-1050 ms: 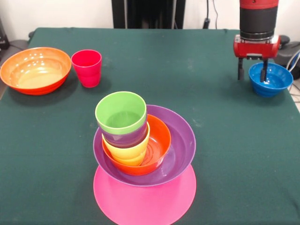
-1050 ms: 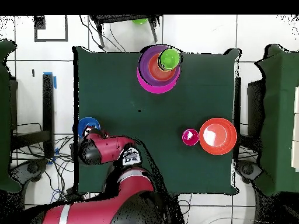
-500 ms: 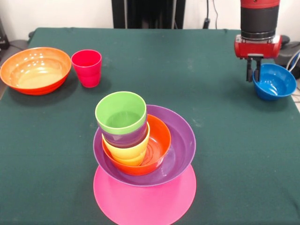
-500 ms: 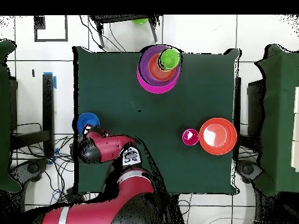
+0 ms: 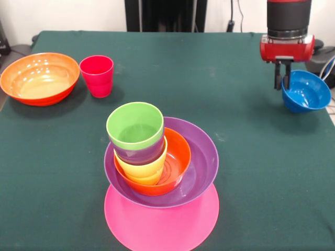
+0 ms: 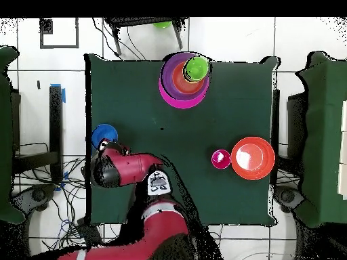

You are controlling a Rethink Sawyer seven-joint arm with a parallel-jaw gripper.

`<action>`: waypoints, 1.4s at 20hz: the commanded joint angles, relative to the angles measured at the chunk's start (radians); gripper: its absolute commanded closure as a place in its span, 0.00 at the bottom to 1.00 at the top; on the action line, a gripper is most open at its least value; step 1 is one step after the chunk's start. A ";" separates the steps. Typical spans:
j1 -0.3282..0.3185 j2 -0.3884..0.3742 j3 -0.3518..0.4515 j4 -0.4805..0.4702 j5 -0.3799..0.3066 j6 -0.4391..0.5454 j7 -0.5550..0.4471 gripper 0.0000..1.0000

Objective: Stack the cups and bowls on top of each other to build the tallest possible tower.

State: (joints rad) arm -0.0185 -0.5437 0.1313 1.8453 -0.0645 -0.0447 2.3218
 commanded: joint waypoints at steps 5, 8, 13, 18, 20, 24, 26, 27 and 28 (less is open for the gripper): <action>-0.191 -0.275 0.147 0.086 -0.006 0.230 0.003 1.00; -0.283 -0.340 0.205 0.094 -0.006 0.294 -0.050 1.00; -0.435 -0.402 0.326 0.089 -0.003 0.361 -0.118 1.00; -0.559 -0.421 0.436 0.046 0.014 0.452 -0.166 1.00; -0.579 -0.419 0.459 0.028 0.011 0.465 -0.163 1.00; -0.614 -0.403 0.504 -0.023 0.005 0.499 -0.159 1.00; -0.620 -0.397 0.511 -0.051 -0.005 0.510 -0.156 1.00; -0.622 -0.395 0.515 -0.061 -0.008 0.520 -0.154 1.00; -0.621 -0.389 0.513 -0.077 -0.014 0.522 -0.150 1.00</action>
State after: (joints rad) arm -0.6501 -0.9543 0.5269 1.8343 -0.0639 0.3403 2.3218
